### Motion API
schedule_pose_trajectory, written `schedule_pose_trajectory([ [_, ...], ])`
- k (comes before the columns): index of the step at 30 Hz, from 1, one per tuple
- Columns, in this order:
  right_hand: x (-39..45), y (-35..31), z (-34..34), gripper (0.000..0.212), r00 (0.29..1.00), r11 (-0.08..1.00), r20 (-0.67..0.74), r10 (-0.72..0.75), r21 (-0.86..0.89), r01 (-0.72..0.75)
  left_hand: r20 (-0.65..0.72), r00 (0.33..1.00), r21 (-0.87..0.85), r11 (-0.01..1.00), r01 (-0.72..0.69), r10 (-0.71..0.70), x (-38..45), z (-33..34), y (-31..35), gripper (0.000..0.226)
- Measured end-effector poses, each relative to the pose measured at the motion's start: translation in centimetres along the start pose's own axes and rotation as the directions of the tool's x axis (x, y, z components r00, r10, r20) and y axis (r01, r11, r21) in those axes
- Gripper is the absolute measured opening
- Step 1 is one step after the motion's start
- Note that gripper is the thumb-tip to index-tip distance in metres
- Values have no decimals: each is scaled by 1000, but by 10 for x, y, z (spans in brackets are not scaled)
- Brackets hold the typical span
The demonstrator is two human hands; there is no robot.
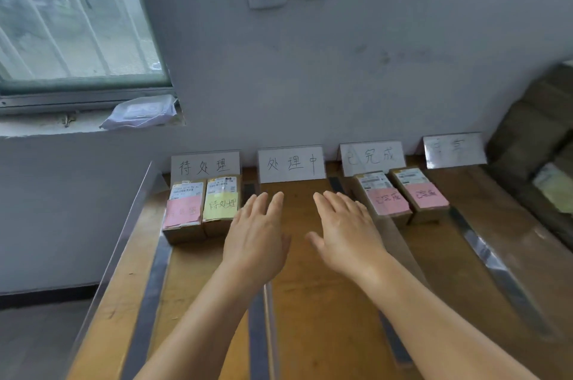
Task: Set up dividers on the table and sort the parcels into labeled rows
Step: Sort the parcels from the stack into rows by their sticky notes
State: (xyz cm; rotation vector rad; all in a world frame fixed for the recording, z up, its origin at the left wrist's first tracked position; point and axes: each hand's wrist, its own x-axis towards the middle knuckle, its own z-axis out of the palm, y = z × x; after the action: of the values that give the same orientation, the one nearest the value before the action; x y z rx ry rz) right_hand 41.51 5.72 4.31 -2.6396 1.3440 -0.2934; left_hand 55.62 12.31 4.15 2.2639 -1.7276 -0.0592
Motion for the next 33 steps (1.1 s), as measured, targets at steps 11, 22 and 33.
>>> schedule_pose_trajectory([
  [11,-129,133,-55,70,990,993,-76,117,-7,-118,46,990,-44,991,-130,132,-62,20,168,67],
  [22,-261,265,-103,71,951,961,-145,275,-4,-278,92,965,-136,963,-234,247,-117,63,337,68],
  [33,-340,370,-142,66,859,874,-170,483,43,-484,102,859,-187,857,-479,502,-121,91,473,66],
])
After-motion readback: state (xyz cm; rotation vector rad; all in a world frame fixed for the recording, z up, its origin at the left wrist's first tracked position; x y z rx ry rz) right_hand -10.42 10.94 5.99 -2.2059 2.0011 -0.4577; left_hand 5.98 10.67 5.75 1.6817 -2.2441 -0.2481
